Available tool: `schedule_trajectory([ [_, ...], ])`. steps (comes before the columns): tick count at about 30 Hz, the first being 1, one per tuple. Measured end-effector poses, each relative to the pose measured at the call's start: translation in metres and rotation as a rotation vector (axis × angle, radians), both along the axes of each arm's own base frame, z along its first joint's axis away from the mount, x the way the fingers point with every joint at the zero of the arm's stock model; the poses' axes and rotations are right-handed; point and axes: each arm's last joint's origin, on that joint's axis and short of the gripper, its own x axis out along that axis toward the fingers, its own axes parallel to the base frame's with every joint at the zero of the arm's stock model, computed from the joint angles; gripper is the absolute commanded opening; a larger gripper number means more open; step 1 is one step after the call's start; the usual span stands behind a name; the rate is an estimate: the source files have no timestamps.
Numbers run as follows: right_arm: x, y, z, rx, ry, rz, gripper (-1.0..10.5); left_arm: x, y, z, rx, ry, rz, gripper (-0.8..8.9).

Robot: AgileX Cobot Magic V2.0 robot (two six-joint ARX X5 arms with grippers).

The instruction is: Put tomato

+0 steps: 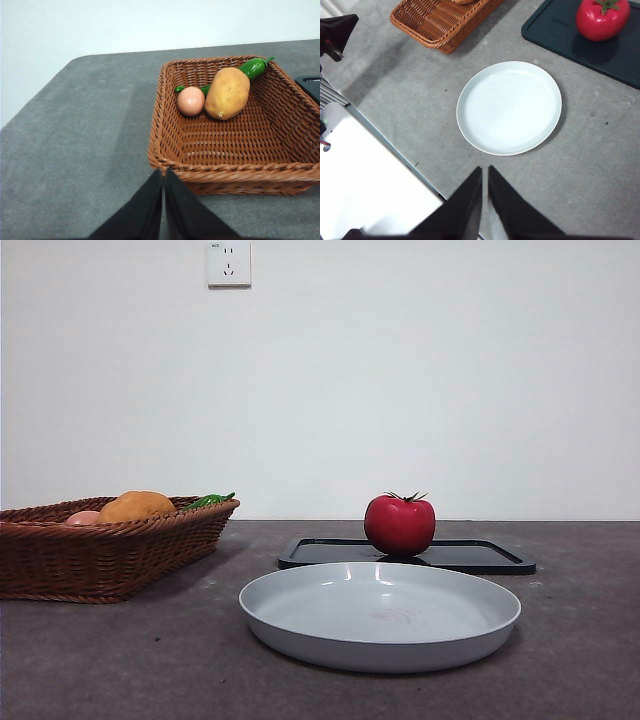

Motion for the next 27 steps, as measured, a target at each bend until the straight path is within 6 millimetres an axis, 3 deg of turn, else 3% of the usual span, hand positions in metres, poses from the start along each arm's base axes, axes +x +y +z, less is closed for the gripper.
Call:
schedule_trajectory([
  [6, -0.003, -0.005, 0.003, 0.002, -0.061, -0.023, 0.1, 0.0, 0.0, 0.0, 0.0, 0.0, 0.0, 0.09],
  [10, -0.007, -0.015, 0.012, 0.042, -0.259, -0.111, 0.1, 0.0, 0.0, 0.0, 0.0, 0.0, 0.0, 0.09],
  [13, -0.01, -0.023, 0.008, 0.07, -0.426, -0.194, 0.1, 0.0, 0.0, 0.0, 0.0, 0.0, 0.0, 0.09],
  [16, -0.009, -0.027, -0.012, 0.084, -0.551, -0.261, 0.1, 0.0, 0.0, 0.0, 0.0, 0.0, 0.0, 0.09],
  [27, 0.009, -0.036, -0.124, 0.063, -0.74, -0.449, 0.1, 0.0, 0.0, 0.0, 0.0, 0.0, 0.0, 0.09],
])
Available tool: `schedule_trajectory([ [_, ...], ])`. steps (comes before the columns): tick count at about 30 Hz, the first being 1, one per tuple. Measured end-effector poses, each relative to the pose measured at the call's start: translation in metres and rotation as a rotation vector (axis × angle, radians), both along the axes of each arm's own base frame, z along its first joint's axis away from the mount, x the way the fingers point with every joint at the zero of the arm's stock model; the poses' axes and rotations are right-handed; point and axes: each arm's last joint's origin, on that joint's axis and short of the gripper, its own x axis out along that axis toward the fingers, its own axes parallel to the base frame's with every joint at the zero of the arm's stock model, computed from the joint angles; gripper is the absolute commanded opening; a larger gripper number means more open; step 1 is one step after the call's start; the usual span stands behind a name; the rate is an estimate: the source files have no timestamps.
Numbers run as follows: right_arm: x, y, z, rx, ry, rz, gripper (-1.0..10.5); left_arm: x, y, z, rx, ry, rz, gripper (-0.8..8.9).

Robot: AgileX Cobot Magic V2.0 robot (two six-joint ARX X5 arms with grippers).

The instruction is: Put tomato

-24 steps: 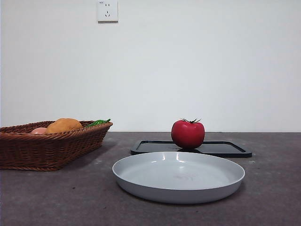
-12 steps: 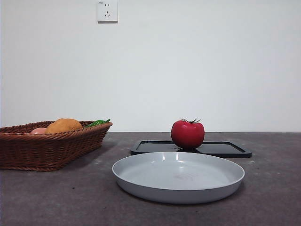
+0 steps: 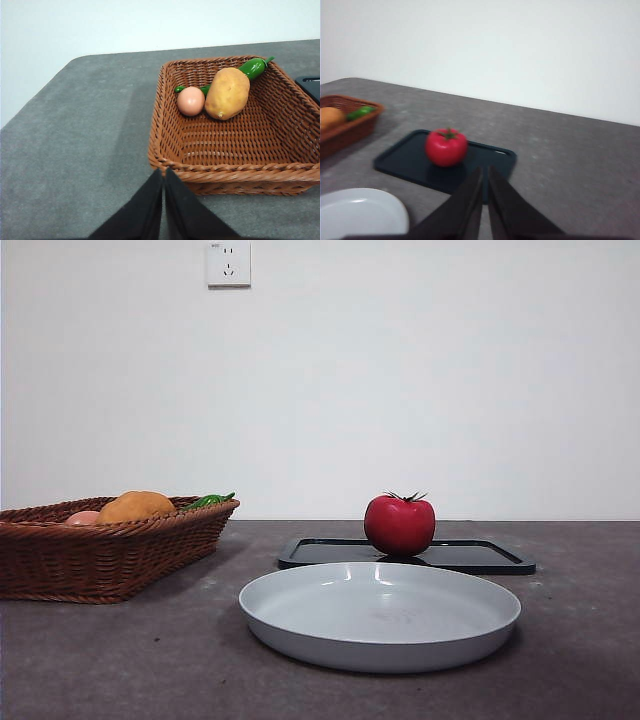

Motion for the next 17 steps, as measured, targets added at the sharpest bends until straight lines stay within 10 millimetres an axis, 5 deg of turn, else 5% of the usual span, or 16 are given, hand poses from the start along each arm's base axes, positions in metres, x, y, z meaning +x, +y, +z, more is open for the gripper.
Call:
schedule_trajectory([
  [9, 0.006, -0.004, -0.052, 0.046, 0.018, -0.159, 0.1, 0.0, 0.0, 0.0, 0.0, 0.0, 0.0, 0.09],
  [17, 0.008, -0.005, -0.069, 0.065, 0.079, -0.172, 0.1, 0.0, 0.0, 0.0, 0.0, 0.0, 0.0, 0.09],
])
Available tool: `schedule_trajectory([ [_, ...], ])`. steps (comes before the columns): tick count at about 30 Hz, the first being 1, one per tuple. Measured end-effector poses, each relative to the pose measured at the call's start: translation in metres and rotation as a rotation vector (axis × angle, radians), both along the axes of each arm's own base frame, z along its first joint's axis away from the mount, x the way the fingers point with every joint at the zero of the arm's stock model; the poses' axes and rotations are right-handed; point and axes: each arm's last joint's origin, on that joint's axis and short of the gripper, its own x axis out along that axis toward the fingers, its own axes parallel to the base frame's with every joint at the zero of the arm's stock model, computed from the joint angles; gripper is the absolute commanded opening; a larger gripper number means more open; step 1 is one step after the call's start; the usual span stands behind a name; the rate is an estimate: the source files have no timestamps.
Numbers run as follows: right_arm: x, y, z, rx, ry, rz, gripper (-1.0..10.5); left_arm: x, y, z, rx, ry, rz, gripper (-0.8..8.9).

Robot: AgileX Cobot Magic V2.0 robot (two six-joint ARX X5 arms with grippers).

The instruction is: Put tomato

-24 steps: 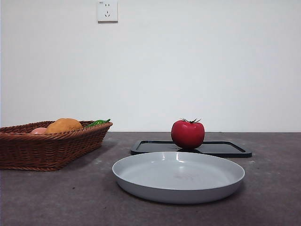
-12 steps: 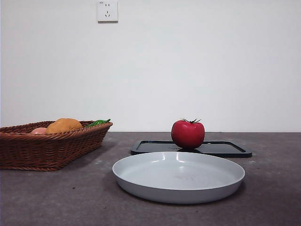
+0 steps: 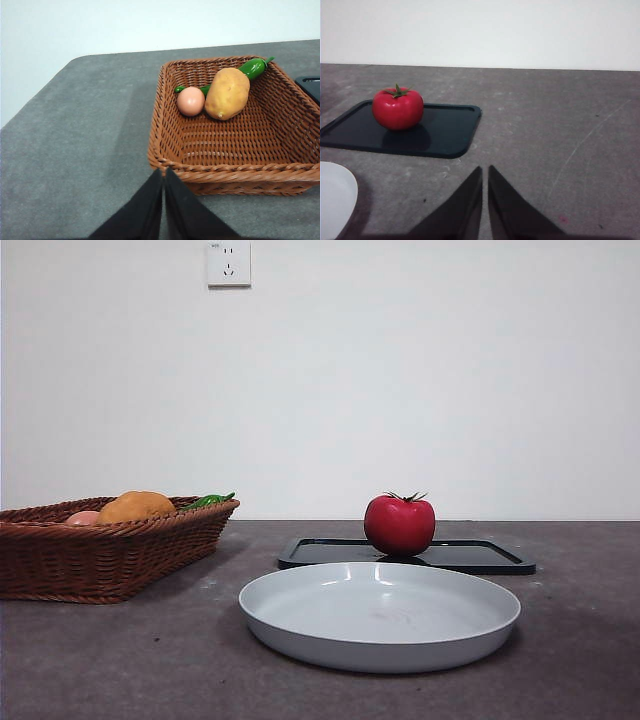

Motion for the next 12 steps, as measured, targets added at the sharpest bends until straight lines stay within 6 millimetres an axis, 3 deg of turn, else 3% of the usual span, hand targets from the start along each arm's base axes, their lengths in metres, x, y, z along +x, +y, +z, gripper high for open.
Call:
schedule_trajectory([
  [12, -0.0007, -0.0004, -0.0061, -0.001, 0.065, -0.015, 0.1, 0.0, 0.0, 0.0, 0.0, 0.0, 0.0, 0.09],
])
